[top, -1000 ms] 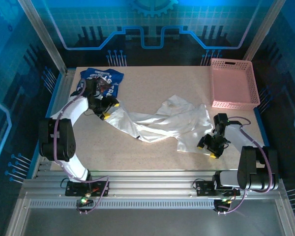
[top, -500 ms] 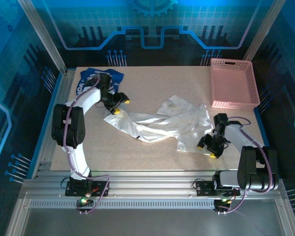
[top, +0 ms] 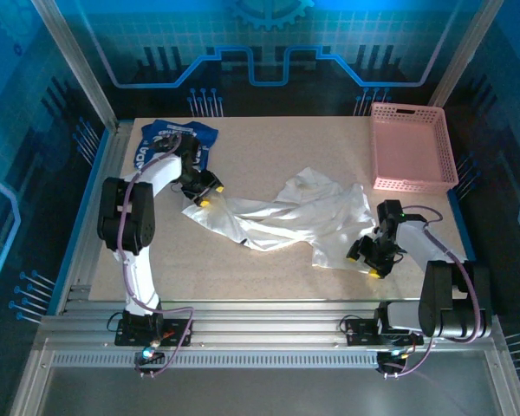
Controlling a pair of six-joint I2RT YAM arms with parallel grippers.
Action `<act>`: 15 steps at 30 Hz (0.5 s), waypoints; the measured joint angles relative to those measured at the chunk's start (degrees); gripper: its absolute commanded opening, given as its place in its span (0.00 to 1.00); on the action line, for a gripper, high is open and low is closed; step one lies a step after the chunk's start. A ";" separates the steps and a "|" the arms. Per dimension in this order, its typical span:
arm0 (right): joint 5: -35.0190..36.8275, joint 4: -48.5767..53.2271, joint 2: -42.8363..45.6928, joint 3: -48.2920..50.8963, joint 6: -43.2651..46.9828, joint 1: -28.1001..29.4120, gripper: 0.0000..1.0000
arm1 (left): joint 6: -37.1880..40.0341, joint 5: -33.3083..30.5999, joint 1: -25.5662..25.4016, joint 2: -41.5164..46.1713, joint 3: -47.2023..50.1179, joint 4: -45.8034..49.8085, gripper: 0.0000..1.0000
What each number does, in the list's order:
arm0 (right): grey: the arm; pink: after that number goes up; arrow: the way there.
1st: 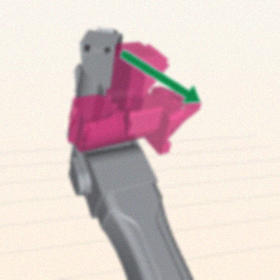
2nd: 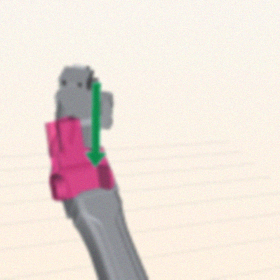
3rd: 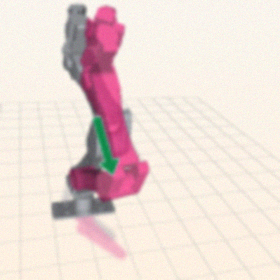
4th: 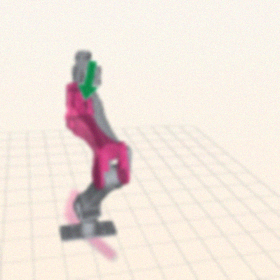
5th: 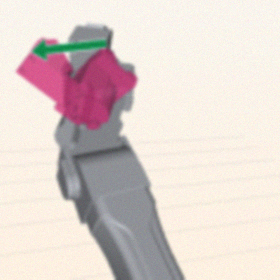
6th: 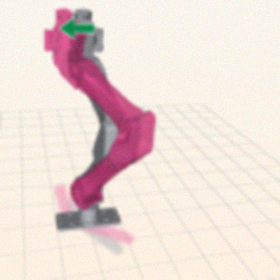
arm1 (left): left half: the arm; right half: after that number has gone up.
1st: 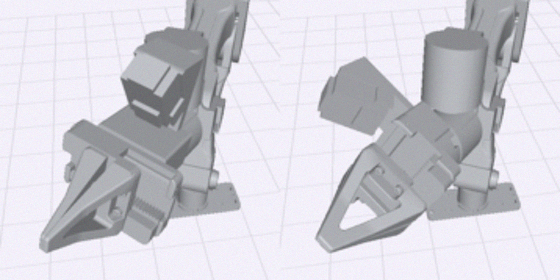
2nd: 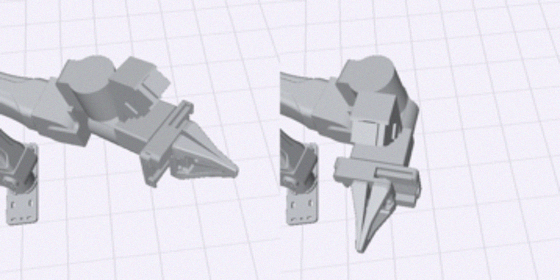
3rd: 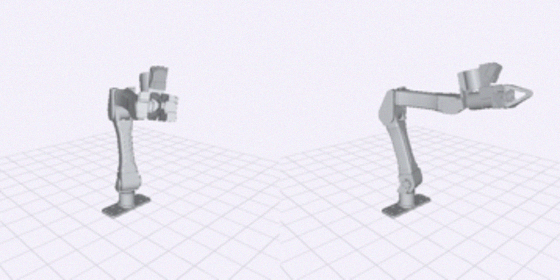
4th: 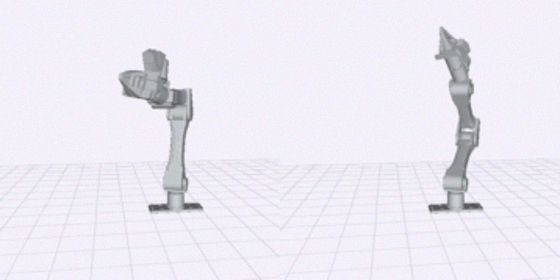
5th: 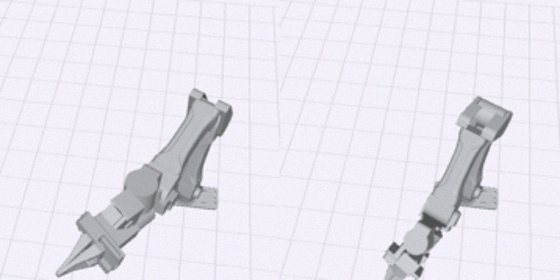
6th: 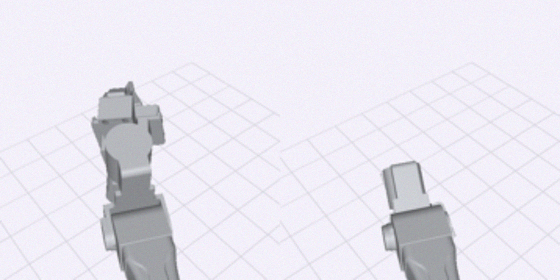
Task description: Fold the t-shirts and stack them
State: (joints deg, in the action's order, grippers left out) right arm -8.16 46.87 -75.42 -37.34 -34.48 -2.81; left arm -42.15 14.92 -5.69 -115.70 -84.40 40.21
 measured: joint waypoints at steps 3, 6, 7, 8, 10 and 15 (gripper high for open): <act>0.00 -0.02 0.00 0.00 0.00 0.00 0.66 | -0.13 -0.61 0.00 -0.02 0.24 -0.02 0.40; -0.02 -0.02 0.09 0.00 0.00 0.00 0.66 | -0.42 -0.94 0.09 -0.02 1.27 -0.39 0.35; -0.02 -0.02 0.11 0.00 0.00 0.00 0.66 | -0.55 -1.05 0.11 -0.02 1.79 -0.59 0.32; -0.02 -0.04 0.11 0.00 0.00 0.00 0.66 | -0.90 -1.20 0.17 -0.02 2.27 -0.70 0.29; -0.02 -0.04 0.11 0.00 0.00 0.00 0.65 | -1.03 -1.25 0.22 -0.02 2.99 -0.94 0.24; -0.02 -0.04 0.11 0.00 0.00 0.00 0.65 | -1.36 -1.44 0.26 0.13 3.89 -1.57 0.15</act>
State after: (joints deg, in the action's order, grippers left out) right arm -8.19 46.83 -75.31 -37.34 -34.48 -2.81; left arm -43.51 13.47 -5.43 -115.57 -80.51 38.63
